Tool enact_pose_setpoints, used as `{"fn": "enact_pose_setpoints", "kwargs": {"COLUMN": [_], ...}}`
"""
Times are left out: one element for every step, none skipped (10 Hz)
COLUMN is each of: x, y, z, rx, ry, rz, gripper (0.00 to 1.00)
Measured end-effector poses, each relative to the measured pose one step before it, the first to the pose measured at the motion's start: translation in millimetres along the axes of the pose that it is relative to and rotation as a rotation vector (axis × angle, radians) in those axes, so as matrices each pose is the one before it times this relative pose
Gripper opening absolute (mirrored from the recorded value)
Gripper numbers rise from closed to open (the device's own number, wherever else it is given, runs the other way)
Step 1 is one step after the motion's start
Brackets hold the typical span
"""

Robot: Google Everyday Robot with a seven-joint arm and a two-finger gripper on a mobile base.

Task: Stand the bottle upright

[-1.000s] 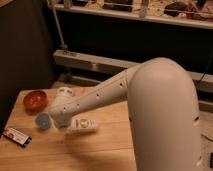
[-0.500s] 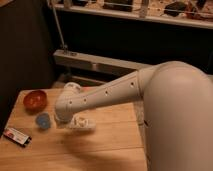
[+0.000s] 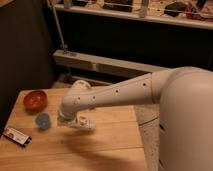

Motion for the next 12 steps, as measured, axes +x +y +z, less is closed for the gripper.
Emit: {"fn": "enact_pose_setpoints", "kwargs": {"x": [-0.86, -0.72, -1.28, -1.44, -0.45, 0.45, 0.93, 0.25, -0.78, -2.46, -0.65, 0.53], "y": [-1.77, -1.28, -0.58, -0.28, -0.81, -1.47, -1.95, -1.34, -0.6, -0.71, -1.2, -2.83], "z": [-4.05, -3.15, -2.07, -1.7, -1.47, -1.59, -1.95, -1.61, -1.54, -2.04, -2.07, -3.18], "rx": [0.00046, -0.00131, -0.00287, -0.00762, -0.00661, -0.00592, -0.00674, -0.0054, -0.01043, -0.01493, -0.01061, -0.00672], "ry": [-0.02432, -0.02268, -0.01941, -0.02676, -0.02317, -0.02165, -0.0238, -0.01886, -0.02727, -0.04264, -0.03649, -0.0371], "rz": [0.00786, 0.00588, 0.00308, 0.00414, 0.00395, 0.00587, 0.00676, 0.00418, 0.00626, 0.01305, 0.0155, 0.02172], "gripper": [0.18, 0.18, 0.18, 0.18, 0.18, 0.18, 0.18, 0.18, 0.18, 0.18, 0.18, 0.18]}}
